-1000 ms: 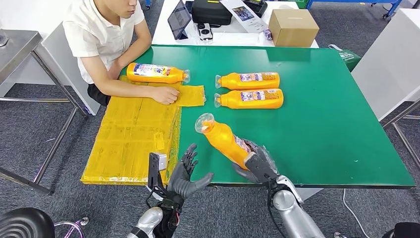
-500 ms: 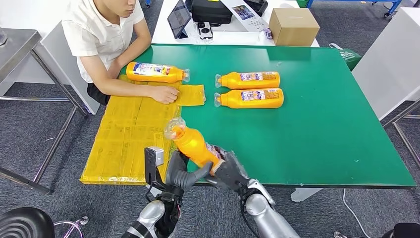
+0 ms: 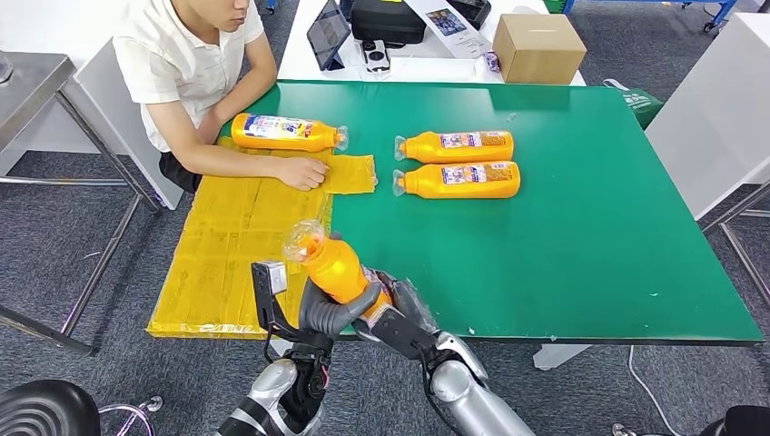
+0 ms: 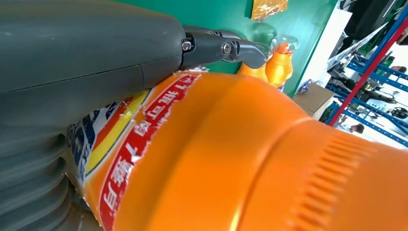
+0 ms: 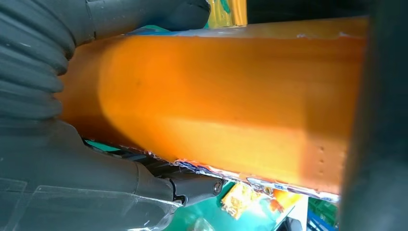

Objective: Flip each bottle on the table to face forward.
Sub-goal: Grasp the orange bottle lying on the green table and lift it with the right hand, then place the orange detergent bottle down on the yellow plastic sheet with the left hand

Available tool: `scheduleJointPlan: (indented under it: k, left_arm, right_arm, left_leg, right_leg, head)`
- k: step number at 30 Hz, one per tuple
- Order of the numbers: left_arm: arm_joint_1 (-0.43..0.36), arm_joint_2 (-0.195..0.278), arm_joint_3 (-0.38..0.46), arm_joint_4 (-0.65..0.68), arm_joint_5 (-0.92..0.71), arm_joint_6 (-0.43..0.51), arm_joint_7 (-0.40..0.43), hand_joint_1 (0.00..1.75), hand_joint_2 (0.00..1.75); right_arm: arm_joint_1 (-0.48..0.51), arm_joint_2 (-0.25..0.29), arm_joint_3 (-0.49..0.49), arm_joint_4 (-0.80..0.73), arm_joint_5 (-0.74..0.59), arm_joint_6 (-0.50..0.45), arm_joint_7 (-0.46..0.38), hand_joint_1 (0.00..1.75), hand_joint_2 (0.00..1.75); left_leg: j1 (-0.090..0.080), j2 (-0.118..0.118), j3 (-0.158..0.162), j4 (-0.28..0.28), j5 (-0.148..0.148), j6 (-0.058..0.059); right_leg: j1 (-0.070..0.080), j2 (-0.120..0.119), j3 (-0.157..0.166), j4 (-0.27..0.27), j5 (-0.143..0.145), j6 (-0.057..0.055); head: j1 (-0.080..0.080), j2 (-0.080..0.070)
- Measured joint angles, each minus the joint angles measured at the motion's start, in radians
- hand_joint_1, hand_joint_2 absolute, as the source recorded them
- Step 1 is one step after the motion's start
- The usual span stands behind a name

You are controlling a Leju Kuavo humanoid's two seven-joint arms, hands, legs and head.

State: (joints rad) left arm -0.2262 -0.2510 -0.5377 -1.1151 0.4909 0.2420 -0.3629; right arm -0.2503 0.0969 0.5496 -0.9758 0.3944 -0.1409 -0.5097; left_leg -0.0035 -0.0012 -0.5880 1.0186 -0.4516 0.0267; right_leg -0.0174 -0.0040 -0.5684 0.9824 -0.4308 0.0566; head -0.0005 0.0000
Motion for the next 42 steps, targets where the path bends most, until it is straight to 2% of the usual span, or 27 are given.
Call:
scheduleJointPlan:
  k: [2,3,4,6,7,11,17,20,25,27,29,33,35,38,42]
  left_arm:
    - [0.000,0.000,0.000,0.000,0.001,-0.002,0.000,0.91,1.75]
    - [0.000,0.000,0.000,0.000,0.002,-0.004,0.001,1.35,1.75]
    - [0.000,0.000,0.000,0.000,0.005,-0.008,0.001,1.75,1.75]
    - [-0.001,0.000,0.000,0.000,0.014,-0.023,0.002,1.75,1.75]
    - [-0.003,0.000,0.000,0.000,0.022,-0.033,0.002,1.75,1.75]
    - [-0.005,0.002,0.006,-0.005,0.079,-0.092,0.001,1.75,1.75]
    - [0.008,0.036,0.038,-0.062,0.187,-0.267,0.004,1.75,1.75]
    - [0.028,0.045,0.056,-0.085,0.205,-0.320,0.006,1.75,1.75]
    - [0.066,0.048,0.085,-0.134,0.211,-0.391,-0.019,1.75,1.75]
    - [0.081,0.048,0.096,-0.160,0.199,-0.391,-0.026,1.75,1.75]
    - [0.087,0.048,0.107,-0.180,0.124,-0.300,-0.040,1.75,1.75]
    - [0.057,0.064,0.125,-0.169,-0.244,0.126,-0.108,1.75,1.75]
    - [0.031,0.073,0.130,-0.144,-0.386,0.265,-0.140,1.75,1.75]
    - [-0.001,0.079,0.140,-0.098,-0.683,0.407,-0.145,1.75,1.75]
    - [-0.036,0.075,0.234,-0.026,-1.422,0.451,-0.002,1.75,1.75]
  right_arm:
    - [-0.002,0.000,0.004,0.000,-0.001,-0.002,0.000,1.73,1.75]
    - [-0.003,0.000,0.005,0.000,-0.003,-0.003,-0.001,1.49,1.75]
    - [-0.003,0.000,0.007,0.000,-0.006,-0.003,-0.002,1.06,1.75]
    - [-0.003,0.000,0.010,-0.003,-0.019,-0.005,-0.009,0.20,1.75]
    - [-0.002,0.000,0.012,-0.006,-0.028,-0.004,-0.015,0.00,1.75]
    - [0.006,0.000,0.018,-0.032,-0.072,-0.003,-0.039,0.00,1.75]
    - [0.026,-0.006,0.017,-0.092,-0.091,-0.027,-0.071,0.00,1.75]
    - [0.037,-0.008,0.017,-0.112,-0.086,-0.044,-0.077,0.00,1.75]
    - [0.067,-0.009,0.016,-0.147,-0.046,-0.122,-0.108,0.00,1.75]
    - [0.087,-0.007,0.014,-0.169,-0.037,-0.174,-0.127,0.00,1.75]
    - [0.118,-0.003,0.002,-0.196,-0.031,-0.251,-0.147,0.00,1.75]
    - [0.177,0.005,-0.042,-0.259,-0.019,-0.436,-0.180,0.00,1.75]
    - [0.194,0.006,-0.060,-0.287,-0.019,-0.481,-0.184,0.00,1.75]
    - [0.209,0.013,-0.082,-0.324,-0.018,-0.524,-0.186,0.00,1.75]
    - [0.211,0.021,-0.113,-0.376,0.005,-0.549,-0.187,0.00,1.75]
  left_leg:
    - [0.000,0.000,0.000,0.000,0.000,0.000]
    - [0.000,0.000,0.000,0.000,0.000,0.000]
    - [0.000,0.000,0.000,0.000,0.000,0.000]
    - [0.000,0.000,0.000,0.000,0.000,0.000]
    - [0.000,0.000,0.000,0.000,0.000,0.000]
    - [0.000,0.000,0.000,0.000,0.000,0.000]
    - [0.000,0.001,0.000,0.000,0.000,0.000]
    - [0.000,0.000,-0.001,0.000,0.000,0.000]
    - [0.000,0.001,-0.001,0.000,0.000,0.000]
    - [0.000,0.000,-0.001,0.000,0.000,0.000]
    - [0.000,0.000,-0.002,0.000,0.000,0.000]
    - [0.000,-0.001,-0.002,0.000,0.000,0.000]
    - [0.000,-0.001,-0.002,0.000,0.001,-0.001]
    - [0.001,-0.001,-0.002,0.000,0.001,-0.002]
    - [0.000,-0.001,-0.002,0.000,0.002,-0.002]
  right_leg:
    - [0.000,0.000,0.000,0.000,0.000,0.000]
    - [0.000,0.000,0.000,0.000,0.000,0.000]
    - [0.000,0.000,0.000,0.000,0.000,0.000]
    - [0.000,0.000,0.000,0.000,0.000,0.000]
    - [0.000,0.000,0.000,0.000,0.000,0.000]
    - [0.000,0.000,0.000,0.000,0.000,0.000]
    - [0.000,0.000,-0.001,0.000,0.000,0.000]
    - [0.000,0.000,-0.001,0.000,0.000,0.000]
    - [0.000,0.000,-0.002,0.000,0.000,0.000]
    - [0.000,0.000,-0.002,0.000,0.000,0.000]
    - [0.000,0.000,-0.002,0.000,0.000,0.000]
    - [0.000,0.000,-0.003,0.000,0.000,0.000]
    - [0.000,0.000,-0.003,0.000,0.000,0.000]
    - [0.000,0.000,-0.002,0.000,0.000,0.000]
    - [0.000,0.000,-0.002,0.000,0.000,0.000]
  head:
    - [0.000,0.000]
    - [0.000,0.000]
    - [0.000,0.000]
    - [0.000,0.000]
    - [0.000,0.000]
    - [0.000,0.000]
    - [0.000,0.000]
    - [0.000,0.000]
    - [0.000,0.000]
    - [0.000,0.000]
    - [0.000,0.000]
    - [0.000,0.000]
    - [0.000,0.000]
    - [0.000,0.000]
    - [0.001,0.000]
